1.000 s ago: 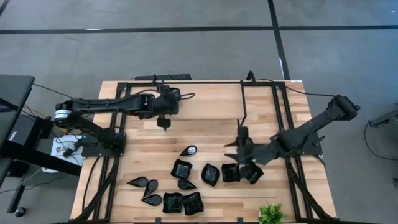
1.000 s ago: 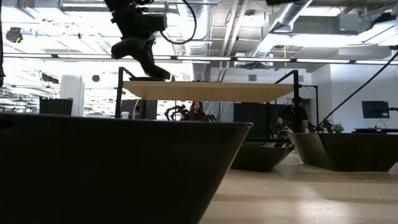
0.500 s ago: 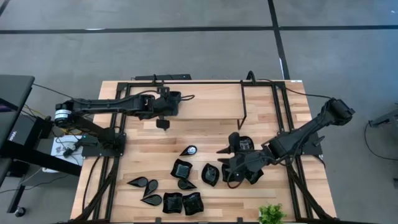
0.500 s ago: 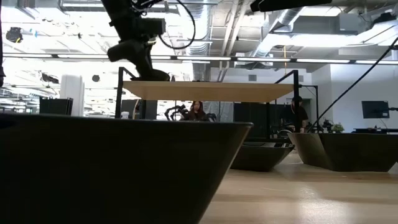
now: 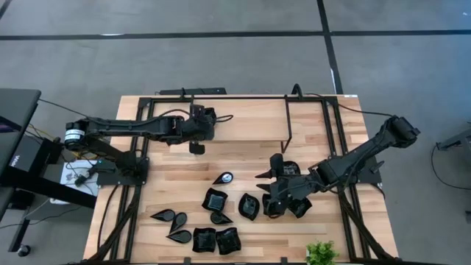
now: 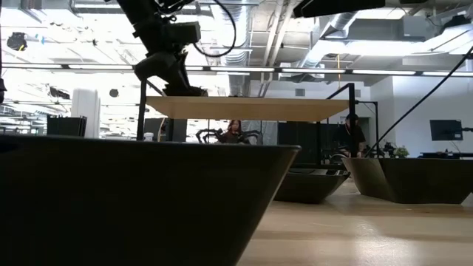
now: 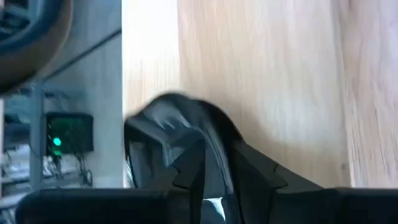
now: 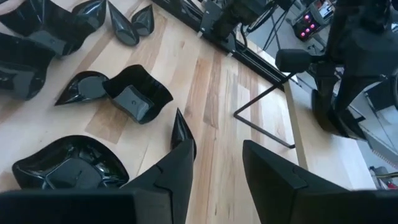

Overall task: Pick & Place Mini shaped plates
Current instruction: Stack the black leaf-shaped plate on top of the black leaf-shaped plate on the shelf

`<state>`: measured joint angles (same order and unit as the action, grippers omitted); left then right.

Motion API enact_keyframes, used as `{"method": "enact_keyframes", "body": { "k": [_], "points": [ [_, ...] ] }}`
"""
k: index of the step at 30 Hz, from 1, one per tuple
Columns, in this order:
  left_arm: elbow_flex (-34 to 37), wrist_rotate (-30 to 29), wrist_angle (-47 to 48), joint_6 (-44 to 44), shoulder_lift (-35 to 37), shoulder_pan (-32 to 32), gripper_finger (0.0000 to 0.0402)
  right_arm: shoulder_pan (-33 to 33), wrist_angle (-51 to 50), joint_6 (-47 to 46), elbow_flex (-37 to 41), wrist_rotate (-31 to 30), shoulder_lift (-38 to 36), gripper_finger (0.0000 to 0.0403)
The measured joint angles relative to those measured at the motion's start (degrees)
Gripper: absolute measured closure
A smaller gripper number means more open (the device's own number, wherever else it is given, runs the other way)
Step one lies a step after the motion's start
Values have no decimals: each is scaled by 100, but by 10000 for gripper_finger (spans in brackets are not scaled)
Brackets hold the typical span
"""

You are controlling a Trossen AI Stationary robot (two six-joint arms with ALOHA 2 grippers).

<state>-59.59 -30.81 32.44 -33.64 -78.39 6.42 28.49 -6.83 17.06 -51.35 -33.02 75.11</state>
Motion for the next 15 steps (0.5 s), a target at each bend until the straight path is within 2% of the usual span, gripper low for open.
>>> {"method": "enact_keyframes", "body": {
  "k": [3,9,15],
  "points": [
    [0,-76,-160,-140,0,-106,325,-17,-3,-2,0,0,0,270],
    [0,-801,-209,-170,0,-350,325,-15,-2,-9,0,9,0,269],
    [-2,-878,-210,-164,0,-500,319,-15,-2,-15,0,16,0,272]
  ]
}}
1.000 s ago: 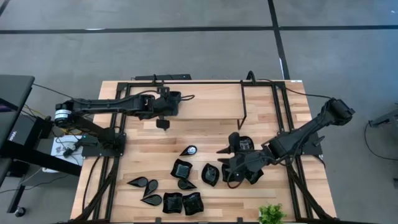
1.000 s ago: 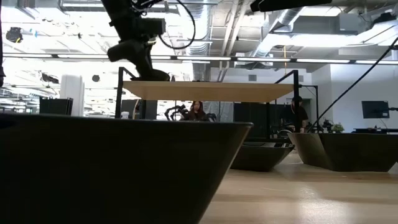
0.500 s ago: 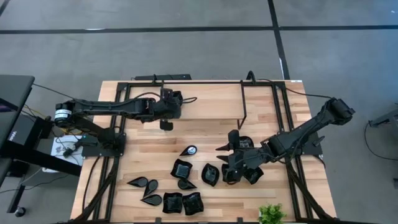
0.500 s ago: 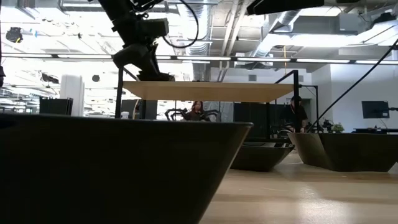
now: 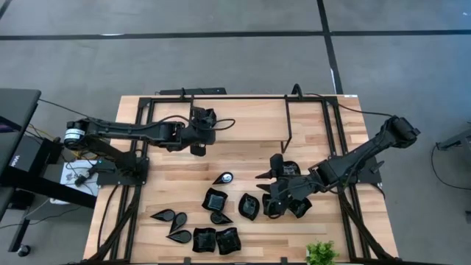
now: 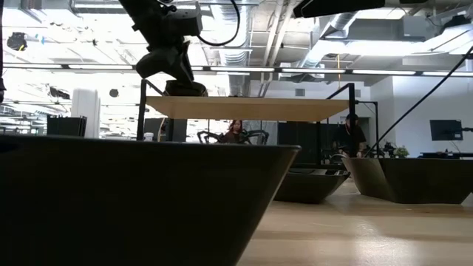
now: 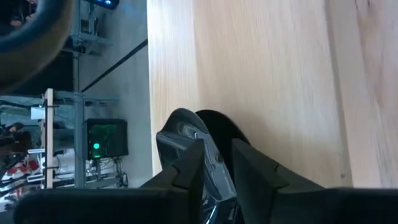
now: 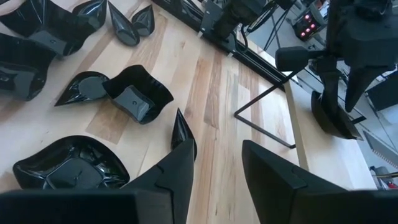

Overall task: Pick & Place Mini shaped plates
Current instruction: Stack the black leaf-shaped plate on top of the black leaf-shaped plate on the shelf, then put the black distorted square plate on the shelf

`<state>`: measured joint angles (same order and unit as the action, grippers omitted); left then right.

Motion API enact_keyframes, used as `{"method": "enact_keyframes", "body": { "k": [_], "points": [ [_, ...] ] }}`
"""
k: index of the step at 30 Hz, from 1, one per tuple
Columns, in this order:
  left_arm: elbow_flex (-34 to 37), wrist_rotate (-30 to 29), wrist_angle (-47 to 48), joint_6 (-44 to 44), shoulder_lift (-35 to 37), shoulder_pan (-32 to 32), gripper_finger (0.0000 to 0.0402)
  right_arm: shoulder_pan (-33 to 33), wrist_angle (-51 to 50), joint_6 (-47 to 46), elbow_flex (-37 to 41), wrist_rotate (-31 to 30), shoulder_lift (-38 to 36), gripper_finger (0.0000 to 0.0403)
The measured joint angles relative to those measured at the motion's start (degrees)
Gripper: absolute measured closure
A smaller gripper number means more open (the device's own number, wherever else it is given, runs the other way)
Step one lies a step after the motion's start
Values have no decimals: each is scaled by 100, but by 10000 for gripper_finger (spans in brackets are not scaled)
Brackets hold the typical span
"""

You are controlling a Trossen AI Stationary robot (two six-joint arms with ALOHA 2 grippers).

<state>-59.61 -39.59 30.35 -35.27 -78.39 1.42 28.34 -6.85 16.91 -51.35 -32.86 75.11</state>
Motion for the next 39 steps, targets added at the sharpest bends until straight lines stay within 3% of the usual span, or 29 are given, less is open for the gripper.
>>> {"method": "enact_keyframes", "body": {
  "k": [8,15,18,22,27,30,39],
  "points": [
    [0,-415,-117,101,0,-239,277,0,0,0,0,2,0,274],
    [-112,-749,-289,159,0,-1037,246,0,0,-28,0,2,0,274],
    [-126,-747,-620,656,0,-1486,239,0,0,-202,0,1,0,274],
    [-129,-176,-853,2082,0,-2022,239,0,1,-530,0,0,0,274],
    [-129,1275,-855,3861,0,-2523,247,-40,13,-654,0,-2,0,274],
    [-129,1941,-852,4358,0,-2789,253,-118,20,-888,0,2,2,274],
    [527,1991,-1741,4781,0,-3341,267,-477,37,-1140,0,9,178,273]
  ]
}}
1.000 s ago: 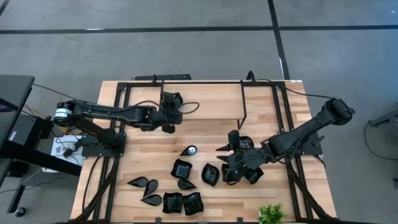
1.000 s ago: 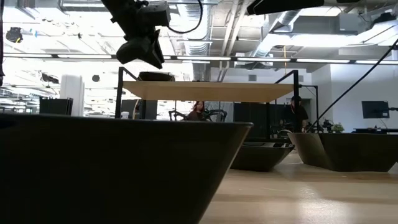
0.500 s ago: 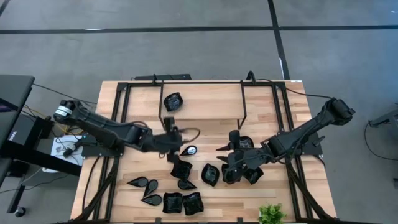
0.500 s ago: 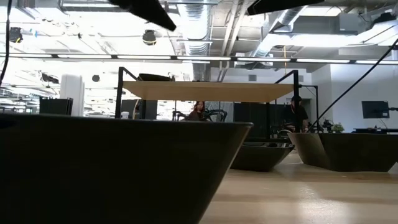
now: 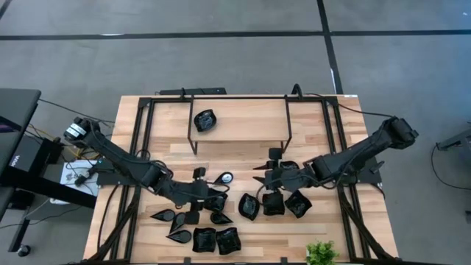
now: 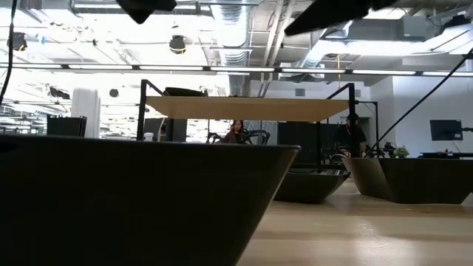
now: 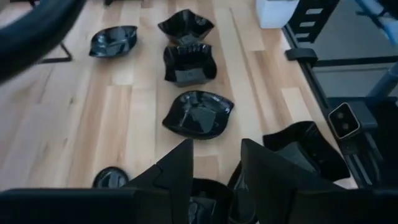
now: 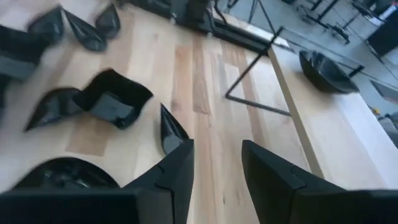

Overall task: Pick & Place Mini shaped plates
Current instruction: Put the black distorted square plate on the shelf

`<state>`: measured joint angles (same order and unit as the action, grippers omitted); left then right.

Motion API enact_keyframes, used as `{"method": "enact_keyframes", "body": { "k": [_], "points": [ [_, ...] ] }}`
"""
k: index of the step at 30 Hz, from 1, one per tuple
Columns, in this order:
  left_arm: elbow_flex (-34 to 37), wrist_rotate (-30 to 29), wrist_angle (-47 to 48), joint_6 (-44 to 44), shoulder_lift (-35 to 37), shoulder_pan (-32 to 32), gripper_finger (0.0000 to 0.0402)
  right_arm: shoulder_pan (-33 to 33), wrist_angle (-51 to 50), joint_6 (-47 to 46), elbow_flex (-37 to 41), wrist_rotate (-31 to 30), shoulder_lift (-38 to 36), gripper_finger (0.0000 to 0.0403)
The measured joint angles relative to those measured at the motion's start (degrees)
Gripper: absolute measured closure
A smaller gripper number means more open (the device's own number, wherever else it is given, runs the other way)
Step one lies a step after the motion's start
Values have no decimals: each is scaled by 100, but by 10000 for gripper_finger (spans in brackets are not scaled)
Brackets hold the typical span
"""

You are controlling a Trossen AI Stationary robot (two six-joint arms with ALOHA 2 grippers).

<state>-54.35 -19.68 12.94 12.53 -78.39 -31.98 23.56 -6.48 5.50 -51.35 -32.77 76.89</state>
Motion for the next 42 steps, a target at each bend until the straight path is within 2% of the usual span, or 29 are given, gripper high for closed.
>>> {"method": "enact_keyframes", "body": {
  "k": [2,5,11,13,15,19,24,29,32,35,42],
  "points": [
    [247,-2,-322,0,0,0,268,-102,172,56,0,199,160,271],
    [426,-94,-439,0,0,15,268,-277,685,390,0,979,503,259],
    [588,-1139,-465,-1,0,36,268,-550,1978,1316,-70,3325,1447,220],
    [622,-1365,-454,-2,2,32,268,-585,2089,1533,-280,3839,1801,210],
    [640,-1516,-437,-2,0,32,268,-598,2125,1636,-583,4063,2171,205],
    [638,-1629,-442,-2,0,32,268,-613,1853,1768,-1308,4132,2949,210],
    [638,-1631,-443,17,0,23,268,-613,614,1893,-2298,4167,3722,234],
    [638,-1631,-437,-9,0,23,268,-654,130,1908,-3005,4010,4342,260],
    [636,-1633,-417,-12,1,15,268,-714,-175,2028,-3252,3921,4570,274],
    [634,-1633,-399,-22,32,-14,268,-756,-418,2057,-3333,3561,4699,291],
    [629,-1633,-377,-4,350,-83,268,-882,-729,2200,-3344,3578,4704,360]
  ]
}}
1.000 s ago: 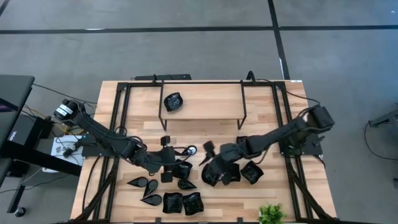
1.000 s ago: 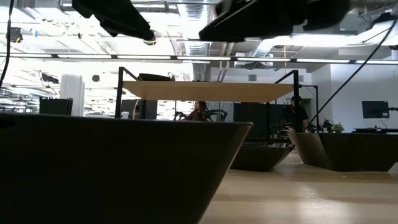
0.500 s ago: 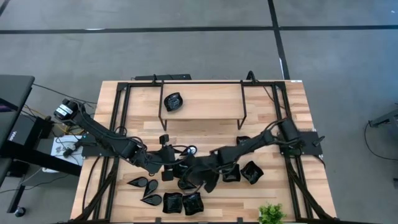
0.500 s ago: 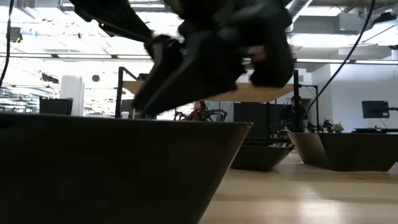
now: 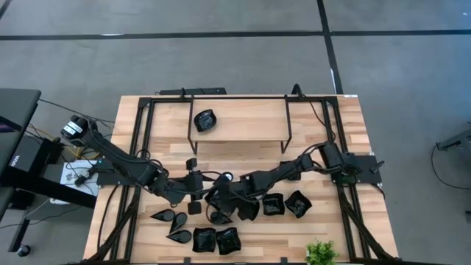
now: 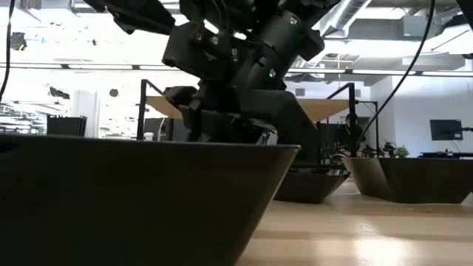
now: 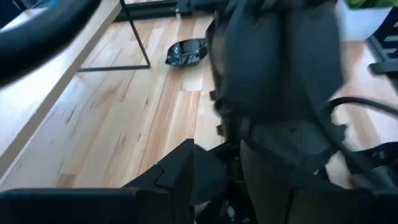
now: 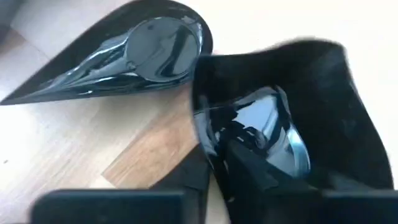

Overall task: Pick & Place Mini shaped plates
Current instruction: Put the black distorted square plate on the shelf

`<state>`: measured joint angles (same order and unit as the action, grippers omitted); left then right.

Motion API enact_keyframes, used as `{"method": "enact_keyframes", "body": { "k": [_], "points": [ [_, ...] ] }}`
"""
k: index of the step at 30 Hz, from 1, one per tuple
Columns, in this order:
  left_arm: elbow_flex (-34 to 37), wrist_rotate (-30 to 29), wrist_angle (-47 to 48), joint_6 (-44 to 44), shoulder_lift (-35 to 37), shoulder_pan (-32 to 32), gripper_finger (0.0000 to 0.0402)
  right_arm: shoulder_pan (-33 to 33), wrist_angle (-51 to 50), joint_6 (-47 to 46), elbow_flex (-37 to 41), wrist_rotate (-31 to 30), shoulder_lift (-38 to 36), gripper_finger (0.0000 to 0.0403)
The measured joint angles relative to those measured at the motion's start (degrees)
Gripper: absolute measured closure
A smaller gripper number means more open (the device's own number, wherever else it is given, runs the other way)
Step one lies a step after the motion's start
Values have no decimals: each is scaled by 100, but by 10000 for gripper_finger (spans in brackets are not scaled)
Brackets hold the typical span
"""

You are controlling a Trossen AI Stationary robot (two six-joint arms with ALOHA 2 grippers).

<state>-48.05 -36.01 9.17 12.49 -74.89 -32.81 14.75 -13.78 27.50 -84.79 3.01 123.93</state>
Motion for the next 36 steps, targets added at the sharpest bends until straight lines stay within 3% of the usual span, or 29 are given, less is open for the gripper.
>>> {"method": "enact_keyframes", "body": {
  "k": [3,10,17,20,23,25,27,31,36],
  "points": [
    [0,0,-10,0,127,-41,268,-29,-31,2,-11,-9,-48,394],
    [0,0,0,20,142,-60,268,53,-489,-406,6,-20,-412,391],
    [2,0,58,-2,139,-60,268,320,-1383,-463,2,-318,-1476,399],
    [2,0,94,-7,138,-60,268,482,-1825,-225,0,-948,-2093,400],
    [2,0,94,-16,138,-60,268,532,-2145,-241,0,-2161,-2627,401],
    [2,0,91,-20,138,-60,268,428,-2245,-196,0,-2856,-2930,401],
    [2,0,89,-27,138,-50,268,188,-2240,-65,-2,-3162,-3156,400],
    [2,0,84,-128,138,-14,268,-545,-2084,79,-2,-2501,-3337,401],
    [2,1,70,-131,138,-16,268,-1580,-1886,-34,-2,-1541,-3030,400]
  ]
}}
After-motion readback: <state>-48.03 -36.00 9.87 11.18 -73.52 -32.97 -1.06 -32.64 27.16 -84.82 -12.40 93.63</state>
